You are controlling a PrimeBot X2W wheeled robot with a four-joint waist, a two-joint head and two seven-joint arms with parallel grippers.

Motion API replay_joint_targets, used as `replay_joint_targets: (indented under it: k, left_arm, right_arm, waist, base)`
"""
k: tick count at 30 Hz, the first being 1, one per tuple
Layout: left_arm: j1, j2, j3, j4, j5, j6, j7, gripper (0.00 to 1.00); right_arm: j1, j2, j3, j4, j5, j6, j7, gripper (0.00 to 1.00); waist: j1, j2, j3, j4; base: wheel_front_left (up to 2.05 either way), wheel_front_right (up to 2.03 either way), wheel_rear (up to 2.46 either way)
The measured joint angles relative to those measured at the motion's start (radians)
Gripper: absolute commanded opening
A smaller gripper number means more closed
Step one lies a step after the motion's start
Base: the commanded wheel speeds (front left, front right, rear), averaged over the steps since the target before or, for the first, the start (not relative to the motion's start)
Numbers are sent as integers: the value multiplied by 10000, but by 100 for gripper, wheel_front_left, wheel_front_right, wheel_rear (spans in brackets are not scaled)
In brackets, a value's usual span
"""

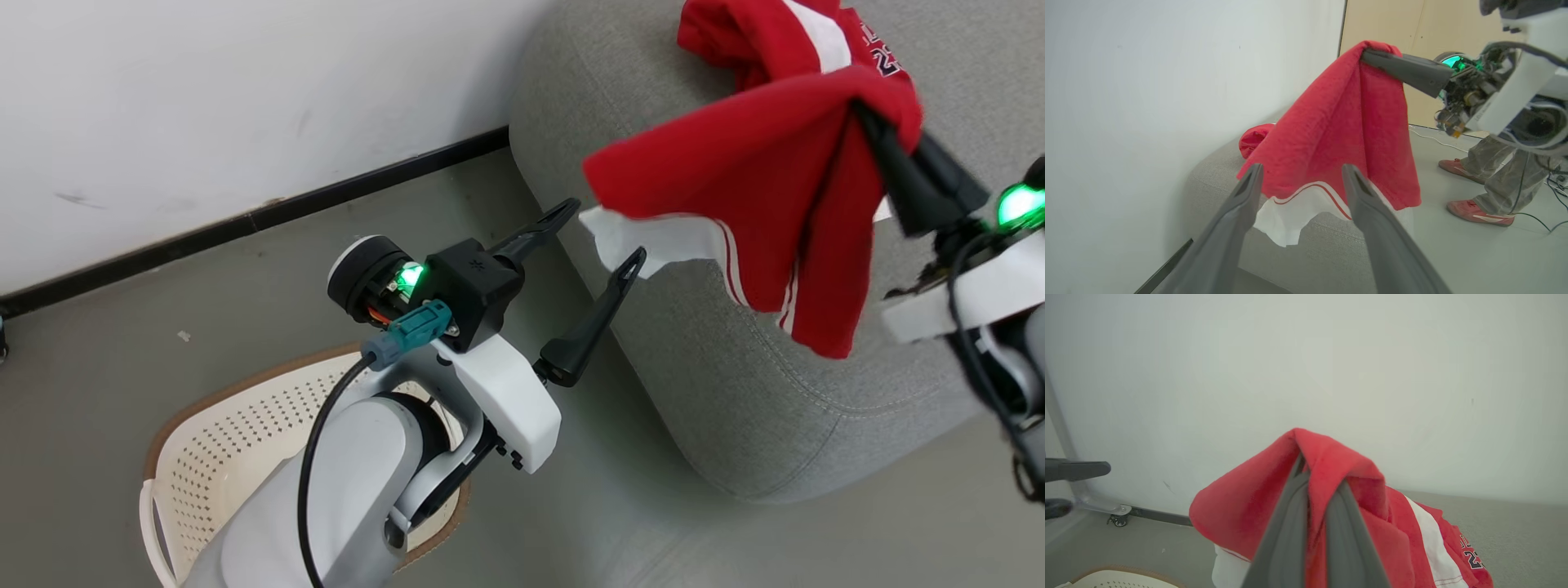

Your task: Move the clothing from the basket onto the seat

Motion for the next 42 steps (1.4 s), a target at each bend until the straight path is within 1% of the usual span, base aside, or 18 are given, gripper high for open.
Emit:
replay_joint_targets:
  k: [6, 14, 20, 23, 28, 30, 37, 39, 42]
  left_arm:
    - [-29, -6, -169, -307, 77, 94, 337, 100]
    - [-71, -33, -464, -598, 169, 171, 836, 100]
    - [-338, -65, -604, -869, 178, 255, 1106, 100]
    - [-456, -100, -667, -972, 178, 255, 1264, 100]
    - [-477, -115, -777, -1089, 198, 274, 1503, 100]
    - [-511, -128, -815, -1137, 238, 357, 1572, 100]
    - [-684, -159, -895, -1327, 351, 447, 1787, 100]
    - [-730, -157, -895, -1354, 366, 462, 1795, 100]
    - [-874, -161, -890, -1436, 443, 522, 1868, 100]
  right_arm:
    - [-1077, -602, -428, 585, 265, 0, 0, 0]
    - [-2515, -1469, -468, 1565, 759, 0, 226, 0]
    - [-3448, -1900, -522, 2320, 1206, 2, 650, 0]
    - [-3944, -2011, -752, 2736, 1459, 2, 769, 0]
    - [-4796, -2537, -1181, 3645, 1246, 2, 972, 0]
    - [-5180, -2686, -1453, 3885, 941, 2, 980, 0]
    - [-6786, -3312, -2631, 4378, -259, 2, 364, 0]
    - [-6938, -3367, -2688, 4585, -477, 2, 360, 0]
    - [-6912, -3122, -2640, 5147, -579, 2, 364, 0]
  waist:
    - [0, 0, 331, 189]
    - [0, 0, 858, 462]
    - [0, 0, 1329, 670]
    - [0, 0, 1578, 769]
    - [0, 0, 2013, 922]
    - [0, 0, 2190, 981]
    - [0, 0, 2828, 1184]
    - [0, 0, 3011, 1243]
    - [0, 0, 3280, 1332]
  base:
    - [0, 0, 0]
    - [0, 0, 0]
    - [0, 0, 0]
    - [0, 0, 0]
    - [0, 0, 0]
    - [0, 0, 0]
    - [0, 0, 0]
    - [0, 0, 0]
    - [0, 0, 0]
